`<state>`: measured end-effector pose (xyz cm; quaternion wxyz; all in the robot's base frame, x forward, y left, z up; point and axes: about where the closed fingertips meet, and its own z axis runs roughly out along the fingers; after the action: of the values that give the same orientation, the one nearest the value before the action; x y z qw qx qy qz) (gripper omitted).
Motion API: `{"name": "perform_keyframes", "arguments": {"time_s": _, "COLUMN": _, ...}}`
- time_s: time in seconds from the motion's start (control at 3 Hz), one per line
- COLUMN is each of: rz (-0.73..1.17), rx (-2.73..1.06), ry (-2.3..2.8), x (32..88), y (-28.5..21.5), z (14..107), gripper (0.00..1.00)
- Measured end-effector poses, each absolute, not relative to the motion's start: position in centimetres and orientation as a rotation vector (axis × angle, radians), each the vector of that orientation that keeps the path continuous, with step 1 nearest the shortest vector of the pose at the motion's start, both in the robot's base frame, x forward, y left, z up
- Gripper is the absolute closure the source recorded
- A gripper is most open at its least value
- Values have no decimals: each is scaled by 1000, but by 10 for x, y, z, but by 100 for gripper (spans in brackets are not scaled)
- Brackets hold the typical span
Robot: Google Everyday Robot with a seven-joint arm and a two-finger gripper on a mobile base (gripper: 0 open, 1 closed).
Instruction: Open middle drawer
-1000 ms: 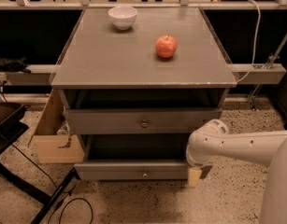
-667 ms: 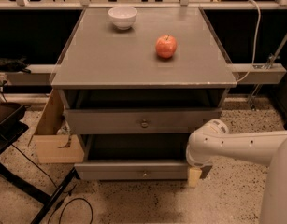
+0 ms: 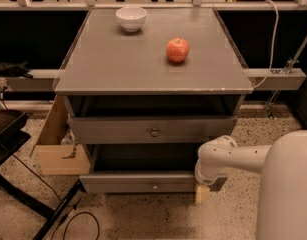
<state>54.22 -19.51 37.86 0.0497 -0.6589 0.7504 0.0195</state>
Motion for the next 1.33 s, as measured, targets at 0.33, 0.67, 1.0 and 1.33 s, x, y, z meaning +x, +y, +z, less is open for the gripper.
{"name": "perform_keyframes", "arguments": {"time_s": 0.33, "rz": 80, "rx": -2007, "ry": 2291, "x": 540, "y": -194, "z": 377, "gripper": 42}}
{"name": "perform_keyframes", "arguments": {"time_s": 0.67, "rz": 69, "rx": -1982, "ry": 2303, "x": 534, "y": -199, "z": 385, "gripper": 65}}
{"name": "perform_keyframes", "arguments": {"time_s": 1.0, "rz": 69, "rx": -1982, "ry": 2303, "x": 534, "y": -199, "z": 388, "gripper": 89}}
{"name": "perform_keyframes", "arguments": {"time_s": 1.33, "rz": 82, "rx": -1983, "ry": 2325, "x": 517, "y": -206, "z": 389, "gripper": 100}}
